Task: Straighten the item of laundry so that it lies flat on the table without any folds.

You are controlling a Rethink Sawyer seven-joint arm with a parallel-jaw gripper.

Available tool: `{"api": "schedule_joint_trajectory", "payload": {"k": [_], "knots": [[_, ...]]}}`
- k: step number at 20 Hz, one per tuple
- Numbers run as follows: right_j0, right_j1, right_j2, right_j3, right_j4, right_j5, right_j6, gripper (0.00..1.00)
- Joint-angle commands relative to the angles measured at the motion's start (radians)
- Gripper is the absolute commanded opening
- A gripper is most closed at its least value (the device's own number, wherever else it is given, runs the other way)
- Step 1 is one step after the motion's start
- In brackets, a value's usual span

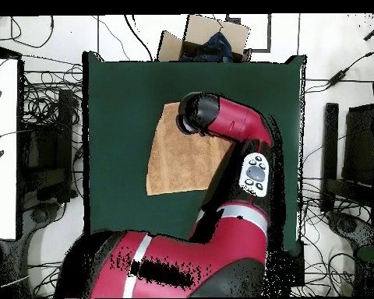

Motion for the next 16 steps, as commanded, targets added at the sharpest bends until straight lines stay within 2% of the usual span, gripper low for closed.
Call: {"api": "schedule_joint_trajectory", "payload": {"k": [1, 9, 16], "knots": [[-0.050, 0.132, 0.061, -0.014, -0.080, -0.117, -0.016, 1.00], [-0.070, 0.176, 0.092, -0.028, -0.087, -0.155, -0.005, 1.00], [-0.061, 0.221, 0.079, -0.057, -0.083, -0.169, 0.025, 1.00]]}}
